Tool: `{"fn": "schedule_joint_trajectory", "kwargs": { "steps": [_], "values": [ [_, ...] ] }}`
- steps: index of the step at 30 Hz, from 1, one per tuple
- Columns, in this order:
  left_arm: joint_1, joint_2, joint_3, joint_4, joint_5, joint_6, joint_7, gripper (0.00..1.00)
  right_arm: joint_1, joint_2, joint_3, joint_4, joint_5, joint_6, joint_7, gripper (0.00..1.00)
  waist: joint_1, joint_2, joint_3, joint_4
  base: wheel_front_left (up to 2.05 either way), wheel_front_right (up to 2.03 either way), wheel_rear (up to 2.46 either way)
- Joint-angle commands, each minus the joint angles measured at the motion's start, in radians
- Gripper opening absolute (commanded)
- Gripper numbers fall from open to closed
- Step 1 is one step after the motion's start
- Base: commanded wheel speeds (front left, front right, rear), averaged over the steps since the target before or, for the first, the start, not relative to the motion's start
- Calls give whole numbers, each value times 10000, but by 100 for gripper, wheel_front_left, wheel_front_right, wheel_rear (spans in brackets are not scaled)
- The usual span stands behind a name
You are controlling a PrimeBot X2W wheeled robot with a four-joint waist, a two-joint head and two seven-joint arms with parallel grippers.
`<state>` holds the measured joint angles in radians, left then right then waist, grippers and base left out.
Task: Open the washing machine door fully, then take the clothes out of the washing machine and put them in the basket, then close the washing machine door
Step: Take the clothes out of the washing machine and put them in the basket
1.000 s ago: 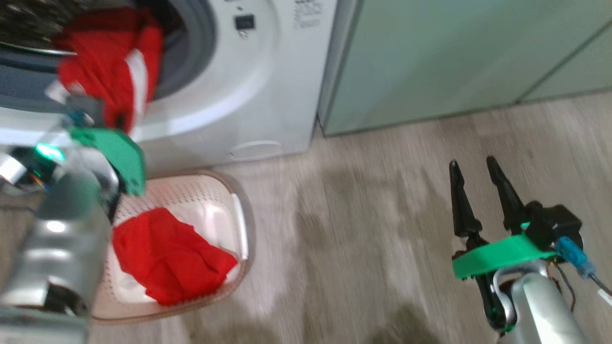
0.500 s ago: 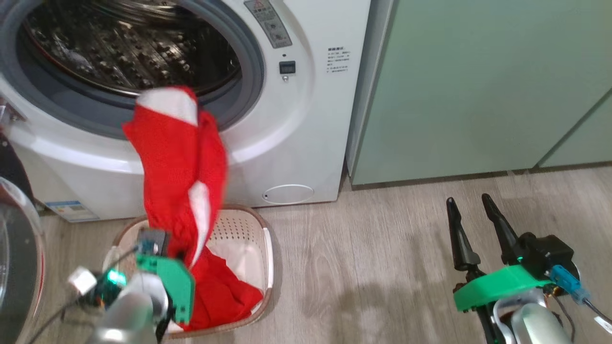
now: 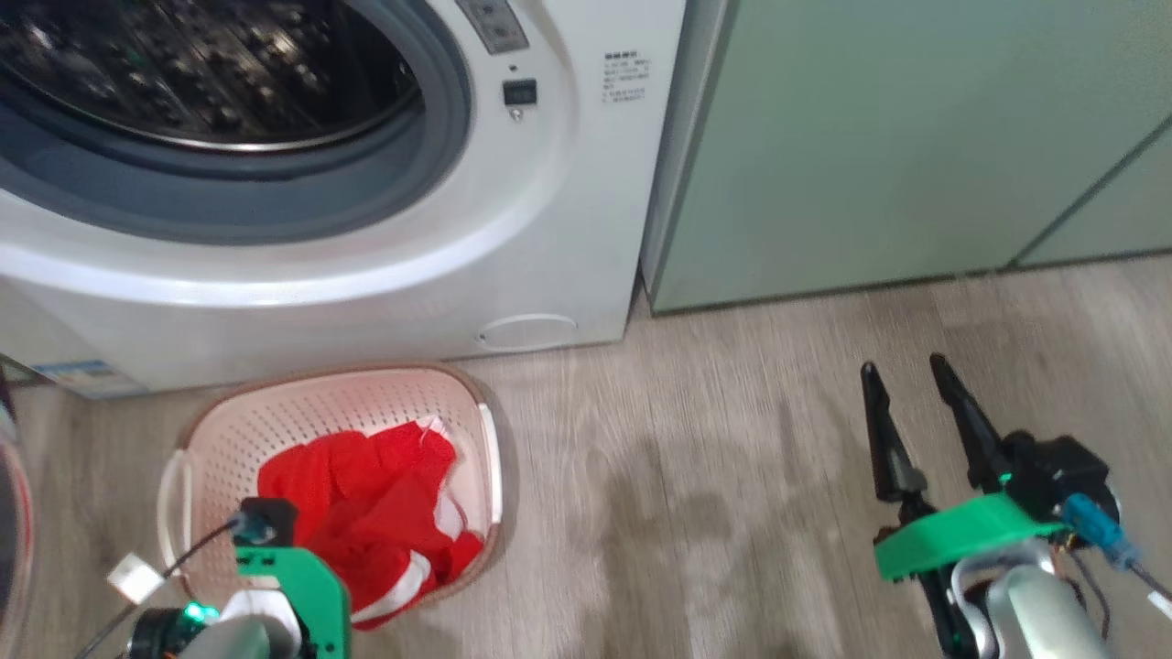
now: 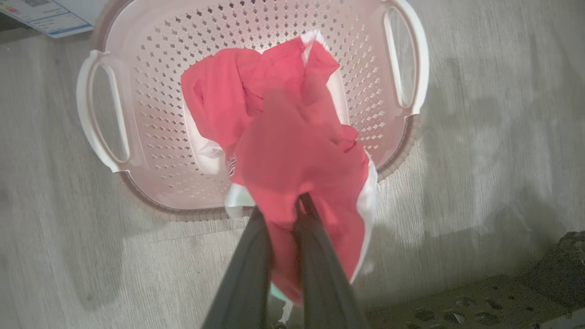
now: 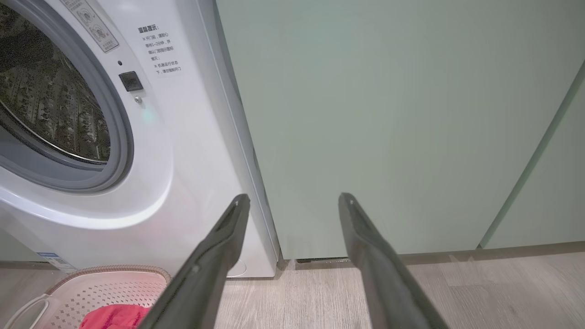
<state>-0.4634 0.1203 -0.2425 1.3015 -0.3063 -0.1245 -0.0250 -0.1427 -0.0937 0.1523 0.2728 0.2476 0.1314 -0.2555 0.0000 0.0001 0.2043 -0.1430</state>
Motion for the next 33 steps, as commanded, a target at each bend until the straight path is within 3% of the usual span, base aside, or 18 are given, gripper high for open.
{"fn": "schedule_joint_trajectory", "kwargs": {
  "steps": [1,5,9,10,12,15,16,18,26,33],
  "values": [
    [-349,386,345,-116,-156,-52,-32,0,-356,-59,177,-395,-11,-7,-63,100,0,-1,438,-151,0,0,0],
    [-832,602,469,-114,-343,-20,-271,0,-663,-27,132,-511,-74,-7,-63,100,0,-1,1166,-237,0,0,0],
    [-1527,833,473,-154,-303,336,-864,0,-952,2,96,-642,-172,-7,-63,100,0,-1,1958,-212,0,0,0],
    [-1659,863,502,-151,-336,375,-955,14,-1011,6,87,-662,-184,-7,-63,100,0,-1,2137,-205,0,0,0],
    [-1847,915,593,-143,-442,447,-1046,22,-1129,25,90,-696,-215,-7,-63,100,0,-1,2383,-226,0,0,0],
    [-1991,978,776,-130,-664,522,-1095,49,-1327,64,87,-730,-232,-7,-63,100,0,-1,2683,-292,0,0,0],
    [-1991,978,776,-130,-664,522,-1095,49,-1327,64,87,-730,-232,-7,-63,100,0,-1,2683,-292,0,0,0],
    [-1991,997,853,-124,-769,588,-1116,100,-1408,103,61,-729,-235,-7,-63,100,0,-1,2764,-336,0,0,0],
    [-1956,812,983,-119,-964,794,-2113,100,-1338,211,-61,-627,-248,-7,-63,100,0,-1,2302,-226,0,0,0],
    [-1677,740,1118,-886,-1026,577,-2358,100,-1012,110,-73,-515,-181,-7,-63,100,0,-1,1094,65,0,0,0]
  ]
}}
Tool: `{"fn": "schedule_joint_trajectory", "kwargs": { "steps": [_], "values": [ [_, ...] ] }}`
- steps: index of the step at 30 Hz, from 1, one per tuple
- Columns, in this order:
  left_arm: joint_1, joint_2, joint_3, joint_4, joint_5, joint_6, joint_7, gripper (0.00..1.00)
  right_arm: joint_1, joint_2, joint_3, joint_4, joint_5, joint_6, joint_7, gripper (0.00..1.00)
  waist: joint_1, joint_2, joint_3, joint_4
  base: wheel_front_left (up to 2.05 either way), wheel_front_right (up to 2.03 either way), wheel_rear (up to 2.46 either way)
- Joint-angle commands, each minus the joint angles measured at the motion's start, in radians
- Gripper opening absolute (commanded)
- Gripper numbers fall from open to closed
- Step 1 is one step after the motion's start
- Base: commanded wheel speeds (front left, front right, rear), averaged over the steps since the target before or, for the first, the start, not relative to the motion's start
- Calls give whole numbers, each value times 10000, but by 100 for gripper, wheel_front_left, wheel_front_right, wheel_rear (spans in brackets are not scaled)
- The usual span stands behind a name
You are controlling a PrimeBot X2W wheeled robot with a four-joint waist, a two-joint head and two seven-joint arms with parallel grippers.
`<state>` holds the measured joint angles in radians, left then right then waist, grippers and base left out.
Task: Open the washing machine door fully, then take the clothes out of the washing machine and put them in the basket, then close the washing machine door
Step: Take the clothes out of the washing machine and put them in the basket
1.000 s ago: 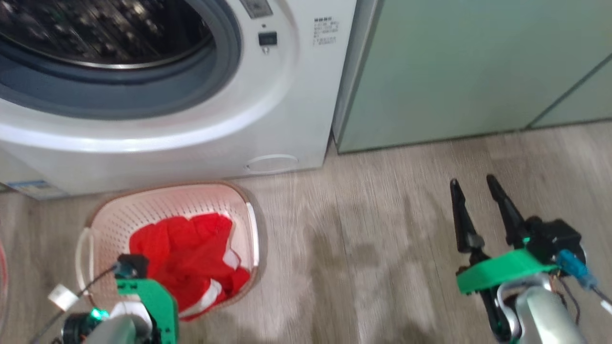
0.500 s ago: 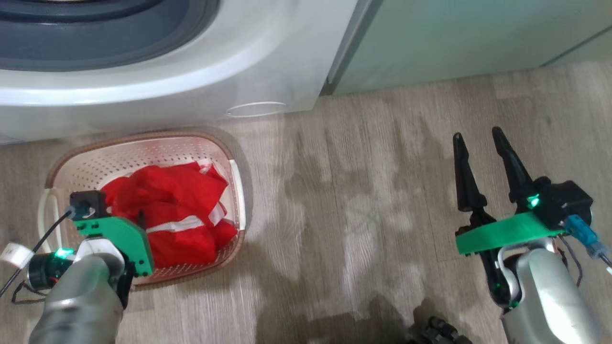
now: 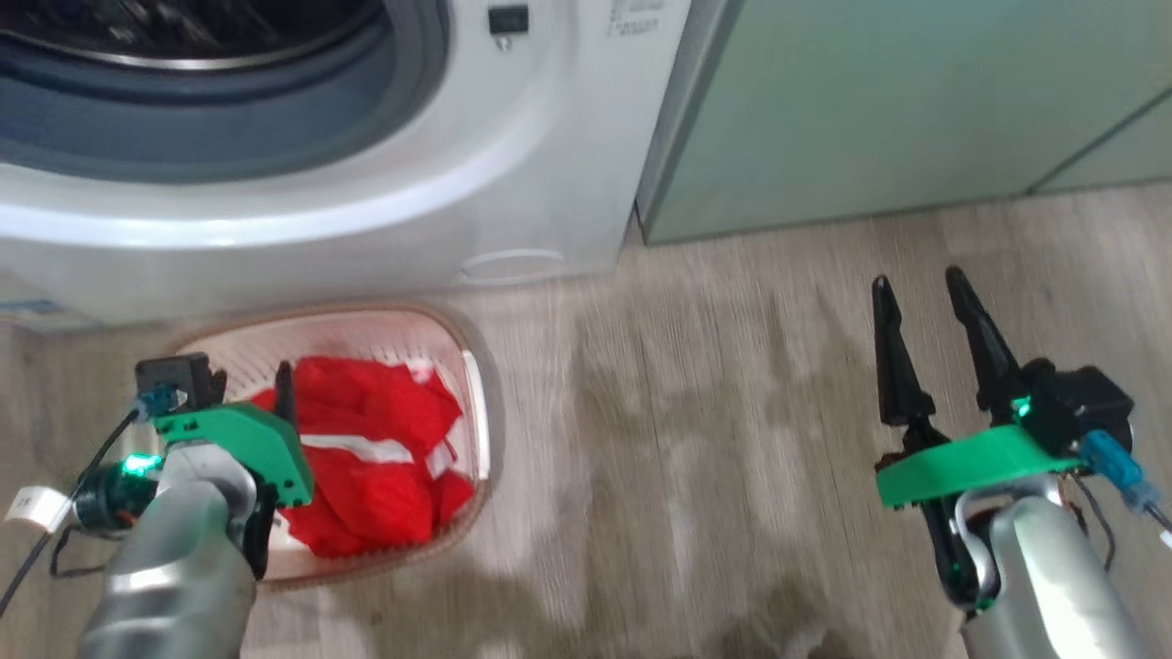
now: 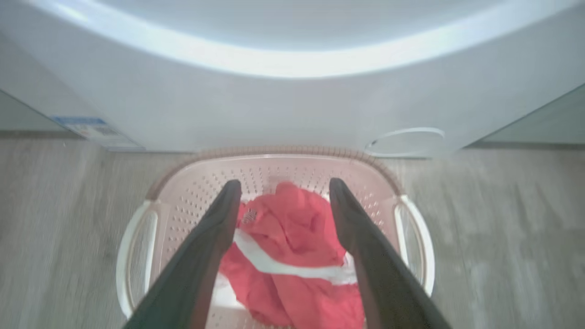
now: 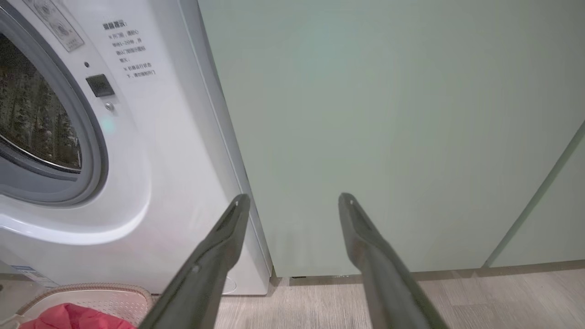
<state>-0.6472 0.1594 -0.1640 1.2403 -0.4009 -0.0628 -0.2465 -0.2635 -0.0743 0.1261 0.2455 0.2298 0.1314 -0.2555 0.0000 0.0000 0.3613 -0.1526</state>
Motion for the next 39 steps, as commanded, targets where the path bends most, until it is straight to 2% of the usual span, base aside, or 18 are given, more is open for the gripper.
{"fn": "schedule_joint_trajectory", "kwargs": {
  "steps": [1,9,21,30,39],
  "values": [
    [285,367,389,-595,-61,-59,-146,100,249,-98,183,-234,10,-7,-63,100,0,0,-662,199,0,0,0],
    [1747,309,1092,-3346,266,-257,-150,100,864,-222,90,-146,108,-7,-63,100,0,0,-2166,557,0,0,0],
    [4119,191,2363,-6796,765,-630,-152,100,1466,-133,41,-301,210,-7,-63,100,0,0,-3505,651,0,0,0],
    [5022,25,2807,-7720,894,-670,-152,100,1918,-187,-179,-321,233,-7,-63,100,0,0,-4050,632,0,0,0],
    [5205,211,2455,-7895,725,-676,-152,100,2016,-186,-342,-343,228,-7,-63,100,0,0,-4194,700,0,0,0]
  ]
}}
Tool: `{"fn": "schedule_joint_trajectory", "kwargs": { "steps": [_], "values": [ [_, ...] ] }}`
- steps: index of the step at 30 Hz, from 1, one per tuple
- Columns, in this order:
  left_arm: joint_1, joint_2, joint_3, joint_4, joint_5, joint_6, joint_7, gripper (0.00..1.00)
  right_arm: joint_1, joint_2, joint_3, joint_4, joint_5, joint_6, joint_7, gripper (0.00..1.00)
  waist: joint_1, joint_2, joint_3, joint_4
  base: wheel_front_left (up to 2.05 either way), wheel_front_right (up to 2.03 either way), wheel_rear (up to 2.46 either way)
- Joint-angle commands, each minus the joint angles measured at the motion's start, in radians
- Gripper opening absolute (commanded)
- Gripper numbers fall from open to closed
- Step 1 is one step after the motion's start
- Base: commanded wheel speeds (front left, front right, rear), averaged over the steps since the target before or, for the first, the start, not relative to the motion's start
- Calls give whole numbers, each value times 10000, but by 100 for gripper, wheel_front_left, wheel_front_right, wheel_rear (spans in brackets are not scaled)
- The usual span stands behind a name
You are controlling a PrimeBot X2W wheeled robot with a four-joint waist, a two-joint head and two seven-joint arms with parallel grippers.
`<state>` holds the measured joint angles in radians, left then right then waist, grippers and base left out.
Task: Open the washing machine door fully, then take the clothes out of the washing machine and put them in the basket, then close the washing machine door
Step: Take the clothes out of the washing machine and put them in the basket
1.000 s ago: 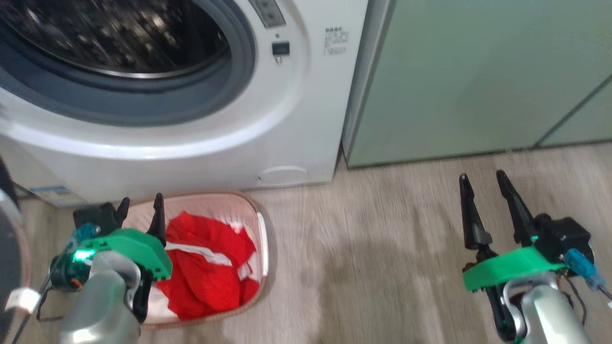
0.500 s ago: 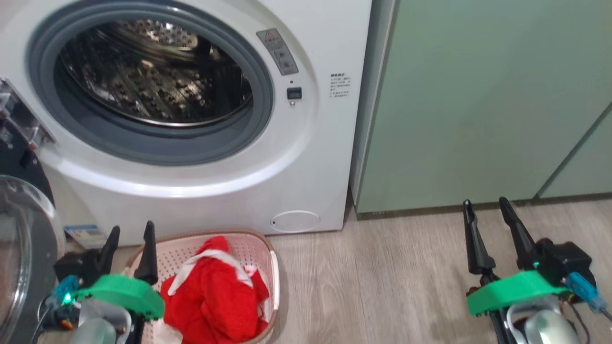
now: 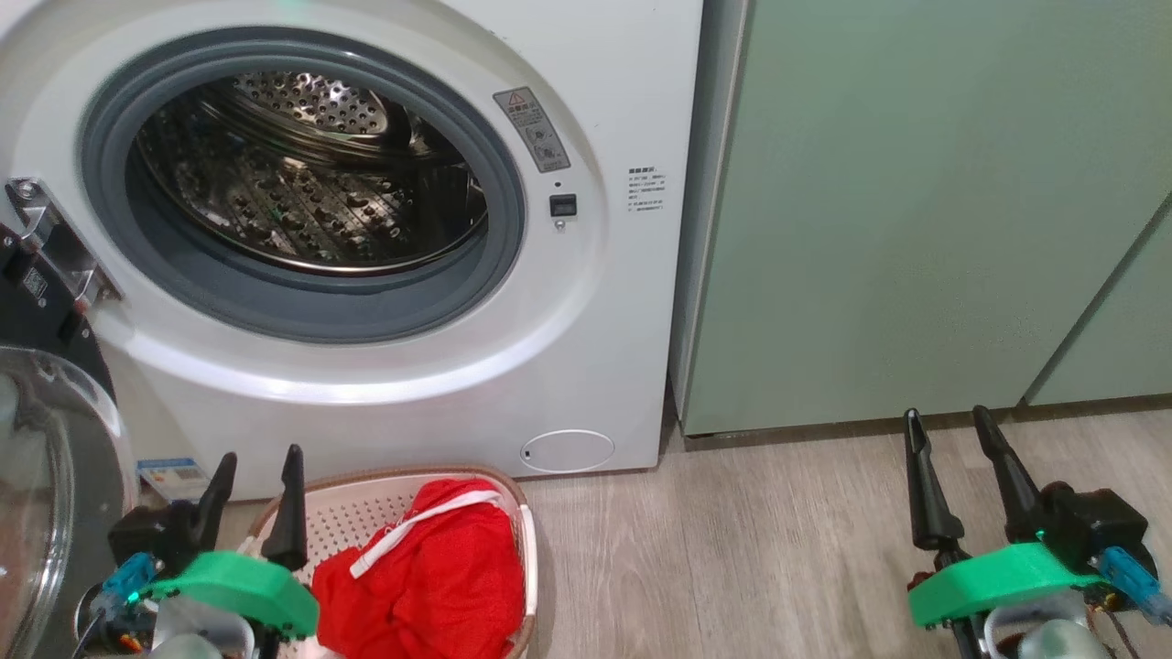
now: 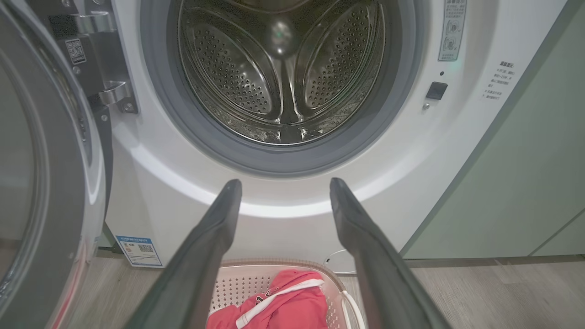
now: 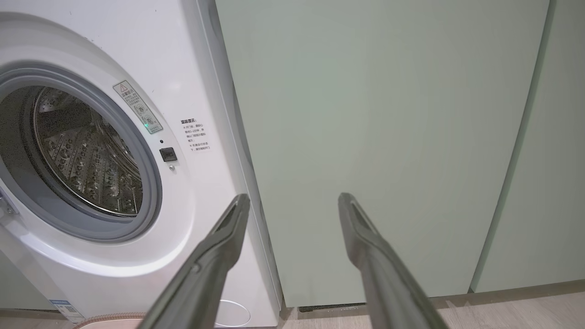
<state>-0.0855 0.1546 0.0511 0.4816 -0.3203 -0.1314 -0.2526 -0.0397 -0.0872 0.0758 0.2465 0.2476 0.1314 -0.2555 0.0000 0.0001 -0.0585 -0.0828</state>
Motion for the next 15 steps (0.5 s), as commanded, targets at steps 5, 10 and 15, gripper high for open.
{"fn": "schedule_joint_trajectory", "kwargs": {
  "steps": [5,10,15],
  "values": [
    [-473,363,175,-243,-197,9,-91,100,-228,-46,159,-380,39,-7,-63,100,0,-1,17,20,0,0,0],
    [-520,456,57,-206,-290,9,-91,100,-231,-50,160,-375,44,-7,-63,100,0,-1,34,21,0,0,0],
    [-563,547,0,-212,-355,9,-91,100,-241,-48,170,-349,61,-7,-63,100,0,-1,48,-6,0,0,0]
  ]
}}
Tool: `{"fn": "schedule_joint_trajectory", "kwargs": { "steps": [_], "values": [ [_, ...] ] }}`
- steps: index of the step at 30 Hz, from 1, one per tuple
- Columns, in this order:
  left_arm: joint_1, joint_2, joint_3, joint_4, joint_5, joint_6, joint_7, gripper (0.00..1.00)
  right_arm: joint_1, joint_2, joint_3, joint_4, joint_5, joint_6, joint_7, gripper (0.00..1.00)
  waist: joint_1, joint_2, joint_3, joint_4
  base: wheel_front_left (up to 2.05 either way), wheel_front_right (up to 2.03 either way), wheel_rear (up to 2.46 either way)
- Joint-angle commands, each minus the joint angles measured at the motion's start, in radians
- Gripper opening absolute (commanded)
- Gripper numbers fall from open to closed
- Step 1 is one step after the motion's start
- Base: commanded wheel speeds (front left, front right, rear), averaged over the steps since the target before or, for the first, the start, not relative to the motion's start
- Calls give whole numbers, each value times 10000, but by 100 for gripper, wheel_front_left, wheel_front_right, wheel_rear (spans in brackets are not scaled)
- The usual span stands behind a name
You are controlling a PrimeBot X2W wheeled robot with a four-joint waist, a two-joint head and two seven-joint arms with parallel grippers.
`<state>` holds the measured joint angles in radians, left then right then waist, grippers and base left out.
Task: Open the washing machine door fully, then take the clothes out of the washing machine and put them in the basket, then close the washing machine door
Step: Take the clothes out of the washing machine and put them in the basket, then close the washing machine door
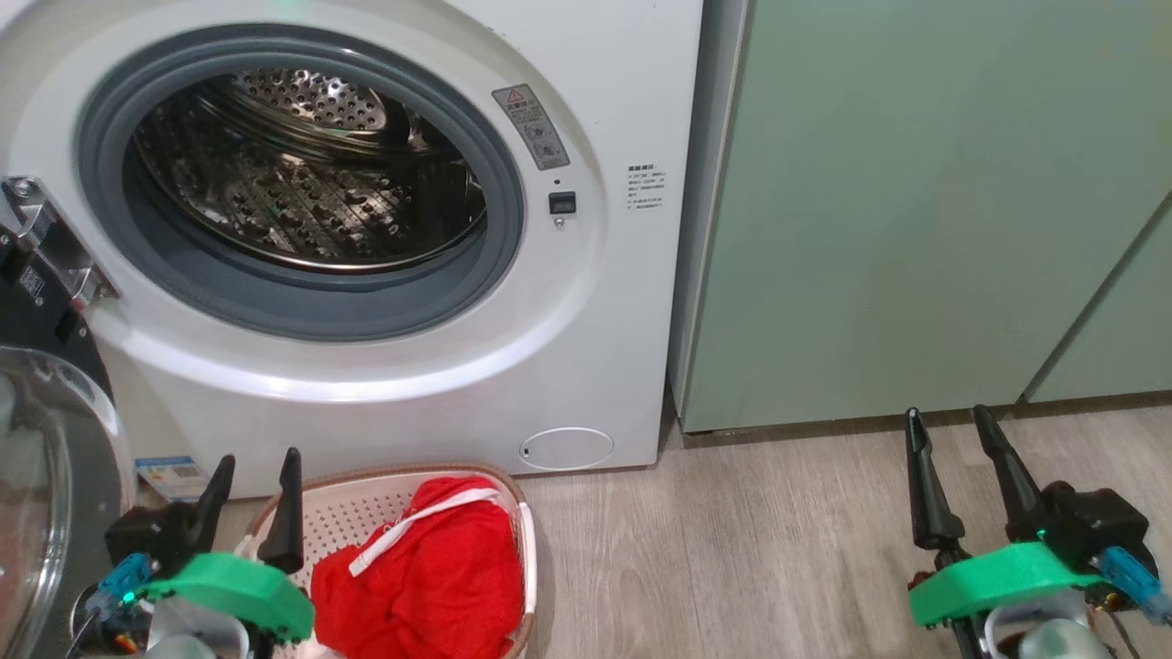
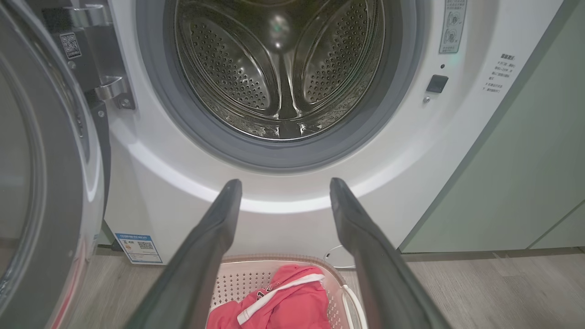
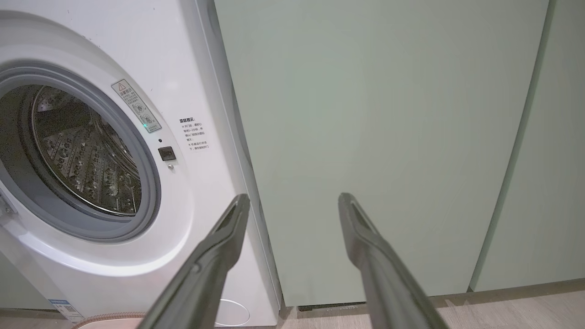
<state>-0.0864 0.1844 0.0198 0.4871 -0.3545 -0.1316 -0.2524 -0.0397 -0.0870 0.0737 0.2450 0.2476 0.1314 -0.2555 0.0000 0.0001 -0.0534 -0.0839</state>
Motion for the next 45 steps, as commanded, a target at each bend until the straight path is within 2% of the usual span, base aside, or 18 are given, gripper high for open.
{"fn": "schedule_joint_trajectory", "kwargs": {
  "steps": [1,13,34,45],
  "values": [
    [-573,277,306,-277,-30,10,-93,100,-244,-47,183,-326,65,-7,-63,100,0,-1,-2,-7,0,0,0],
    [-616,306,281,-213,-40,10,-93,100,-226,-30,137,-325,50,-7,-63,100,0,-1,-6,-39,-31,28,3],
    [-550,139,343,-192,92,10,-93,100,-191,-60,116,-319,41,-7,-63,100,0,-1,9,28,-187,175,12],
    [-498,25,380,-268,172,10,-93,100,-160,-70,104,-268,57,-7,-63,100,0,-1,-24,-9,-66,66,0]
  ]
}}
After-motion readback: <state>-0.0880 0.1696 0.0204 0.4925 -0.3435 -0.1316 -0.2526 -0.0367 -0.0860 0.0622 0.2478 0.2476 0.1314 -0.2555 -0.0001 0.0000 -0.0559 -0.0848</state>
